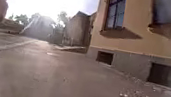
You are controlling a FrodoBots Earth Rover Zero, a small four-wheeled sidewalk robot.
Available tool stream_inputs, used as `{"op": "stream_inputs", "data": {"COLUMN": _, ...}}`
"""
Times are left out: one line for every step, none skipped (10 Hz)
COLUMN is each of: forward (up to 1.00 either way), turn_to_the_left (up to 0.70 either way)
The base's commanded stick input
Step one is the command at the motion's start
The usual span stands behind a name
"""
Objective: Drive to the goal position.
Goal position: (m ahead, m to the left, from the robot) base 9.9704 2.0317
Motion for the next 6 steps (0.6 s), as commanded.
{"op": "stream_inputs", "data": {"forward": 0.7, "turn_to_the_left": 0.13}}
{"op": "stream_inputs", "data": {"forward": 0.7, "turn_to_the_left": 0.08}}
{"op": "stream_inputs", "data": {"forward": 0.7, "turn_to_the_left": 0.02}}
{"op": "stream_inputs", "data": {"forward": 0.7, "turn_to_the_left": 0.0}}
{"op": "stream_inputs", "data": {"forward": 0.7, "turn_to_the_left": 0.0}}
{"op": "stream_inputs", "data": {"forward": 0.7, "turn_to_the_left": 0.03}}
